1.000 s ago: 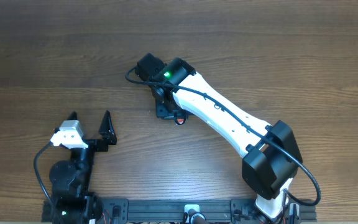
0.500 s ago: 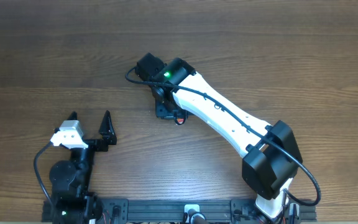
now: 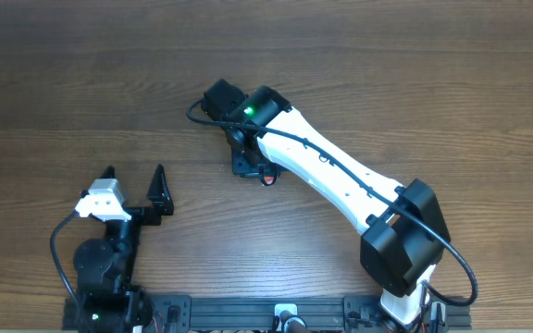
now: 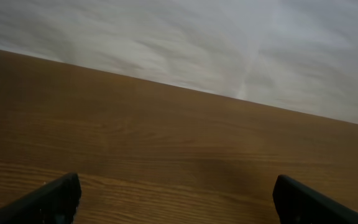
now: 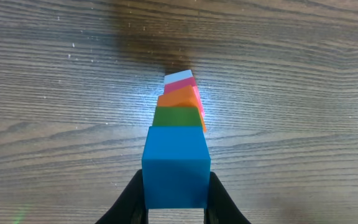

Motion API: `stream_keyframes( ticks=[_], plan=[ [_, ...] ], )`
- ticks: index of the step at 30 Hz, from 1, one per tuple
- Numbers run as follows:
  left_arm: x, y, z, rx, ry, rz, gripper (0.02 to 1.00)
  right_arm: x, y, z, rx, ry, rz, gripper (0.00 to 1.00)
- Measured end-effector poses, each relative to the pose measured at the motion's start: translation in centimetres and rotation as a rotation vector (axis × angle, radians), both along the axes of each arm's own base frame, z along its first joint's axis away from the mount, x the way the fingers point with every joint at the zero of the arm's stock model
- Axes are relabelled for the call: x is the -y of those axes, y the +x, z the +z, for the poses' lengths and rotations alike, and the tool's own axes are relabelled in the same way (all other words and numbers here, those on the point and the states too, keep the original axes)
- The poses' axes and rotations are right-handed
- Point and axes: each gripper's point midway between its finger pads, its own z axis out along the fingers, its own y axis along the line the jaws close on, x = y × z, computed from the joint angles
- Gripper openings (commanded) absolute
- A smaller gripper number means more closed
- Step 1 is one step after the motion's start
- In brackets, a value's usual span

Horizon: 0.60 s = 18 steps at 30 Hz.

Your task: Stack Cubes

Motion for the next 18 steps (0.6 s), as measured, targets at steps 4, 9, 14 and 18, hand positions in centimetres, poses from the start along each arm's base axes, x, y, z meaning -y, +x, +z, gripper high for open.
stream_keyframes(
  ticks=[4, 9, 14, 18],
  plan=[
    [0.00, 0.00, 0.00, 0.000, 0.000, 0.000, 1.000, 0.00, 0.00, 0.00, 0.000, 0.000, 0.000, 0.018],
    [0.00, 0.00, 0.00, 0.000, 0.000, 0.000, 1.000, 0.00, 0.00, 0.00, 0.000, 0.000, 0.000, 0.023],
    [0.00, 0.00, 0.00, 0.000, 0.000, 0.000, 0.996, 0.01, -0.01, -0.01, 0.000, 0.000, 0.000, 0.029],
    [0.00, 0.00, 0.00, 0.000, 0.000, 0.000, 1.000, 0.19, -0.19, -0.31, -0.008, -0.008, 0.000, 0.036]
  ],
)
